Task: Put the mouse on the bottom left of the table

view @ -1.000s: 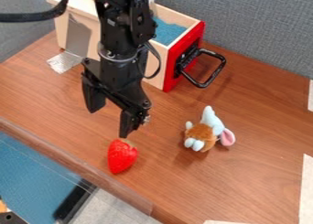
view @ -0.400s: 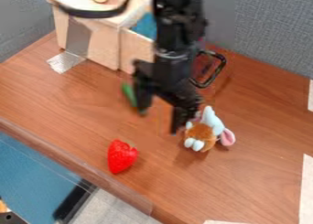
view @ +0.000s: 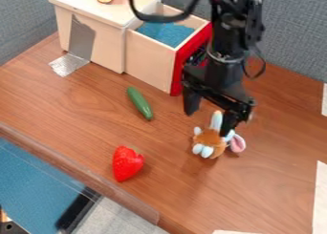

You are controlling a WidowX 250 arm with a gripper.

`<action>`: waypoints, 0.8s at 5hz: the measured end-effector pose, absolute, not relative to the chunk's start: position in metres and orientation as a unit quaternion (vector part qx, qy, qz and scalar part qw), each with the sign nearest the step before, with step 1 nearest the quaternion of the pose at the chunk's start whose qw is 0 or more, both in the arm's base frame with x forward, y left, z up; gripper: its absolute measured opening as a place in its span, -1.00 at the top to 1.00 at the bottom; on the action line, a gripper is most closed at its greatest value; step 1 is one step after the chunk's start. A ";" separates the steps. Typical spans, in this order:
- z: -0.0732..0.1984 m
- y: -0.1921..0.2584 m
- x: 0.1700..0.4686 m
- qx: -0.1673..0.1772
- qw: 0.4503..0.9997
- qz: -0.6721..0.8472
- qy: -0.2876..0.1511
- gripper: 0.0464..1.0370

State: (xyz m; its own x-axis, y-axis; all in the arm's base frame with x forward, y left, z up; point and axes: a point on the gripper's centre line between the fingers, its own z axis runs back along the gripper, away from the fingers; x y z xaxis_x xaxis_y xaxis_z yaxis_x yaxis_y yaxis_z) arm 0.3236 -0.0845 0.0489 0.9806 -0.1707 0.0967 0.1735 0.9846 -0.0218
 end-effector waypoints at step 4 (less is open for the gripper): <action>-0.002 -0.083 0.317 0.003 0.997 -0.078 -0.025 -0.42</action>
State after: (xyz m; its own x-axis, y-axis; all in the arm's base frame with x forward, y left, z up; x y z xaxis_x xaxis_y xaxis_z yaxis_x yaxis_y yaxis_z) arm 0.3175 -0.0833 -0.0019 0.9866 -0.1555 0.0490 0.1552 0.9878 0.0099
